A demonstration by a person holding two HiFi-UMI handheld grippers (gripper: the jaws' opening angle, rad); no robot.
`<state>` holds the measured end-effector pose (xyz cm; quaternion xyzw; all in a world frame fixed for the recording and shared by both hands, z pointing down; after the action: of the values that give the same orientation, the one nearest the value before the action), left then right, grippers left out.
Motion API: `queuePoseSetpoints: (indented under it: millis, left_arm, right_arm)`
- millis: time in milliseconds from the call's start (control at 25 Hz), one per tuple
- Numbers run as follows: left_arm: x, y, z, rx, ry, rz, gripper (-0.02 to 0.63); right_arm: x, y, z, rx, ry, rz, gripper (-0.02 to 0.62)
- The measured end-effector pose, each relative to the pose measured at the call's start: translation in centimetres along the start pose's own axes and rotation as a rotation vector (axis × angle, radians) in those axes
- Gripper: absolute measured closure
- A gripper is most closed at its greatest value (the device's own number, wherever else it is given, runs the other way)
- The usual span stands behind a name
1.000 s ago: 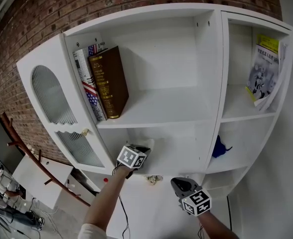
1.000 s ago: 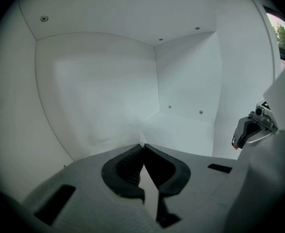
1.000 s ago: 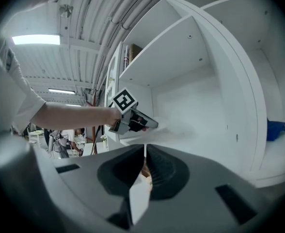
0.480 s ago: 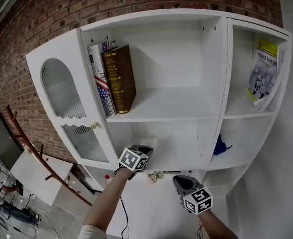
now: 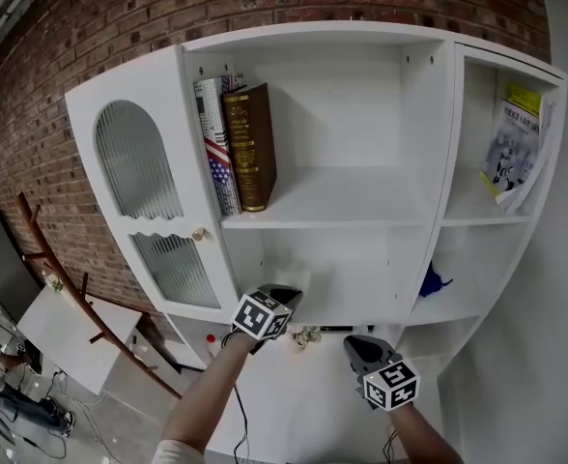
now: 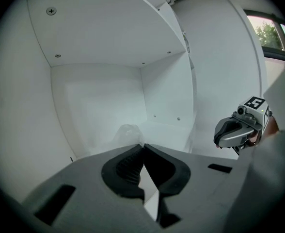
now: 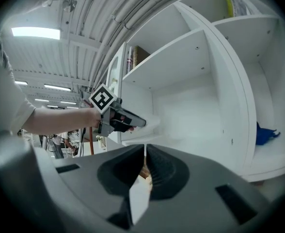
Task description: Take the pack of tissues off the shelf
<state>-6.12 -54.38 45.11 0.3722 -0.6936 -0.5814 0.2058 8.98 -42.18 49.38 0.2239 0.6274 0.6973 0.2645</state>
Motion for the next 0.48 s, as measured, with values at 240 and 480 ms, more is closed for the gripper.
queuePoseSetpoints:
  millis: [240,480]
  left_arm:
    - [-1.0,0.2,1.7,-0.028,0.005,0.0,0.581]
    - [-1.8,0.5,3.6,-0.063,0.007,-0.008,0.581]
  right_arm:
    - [0.9,0.0,0.3,0.009,0.014,0.016,0.561]
    - [2.1,-0.1,0.5,0.013,0.027,0.027,0.561]
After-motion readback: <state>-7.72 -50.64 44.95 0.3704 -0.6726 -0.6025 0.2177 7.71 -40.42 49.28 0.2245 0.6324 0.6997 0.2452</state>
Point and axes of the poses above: the fingertips, and each gripper's own axes: z backward along the fingers, x to its left, y out of its underside, the point moved 4 cm from there along z, backward along the fingers, and after that the axes turned 12 degrees about -x, right-handed, at the moved point
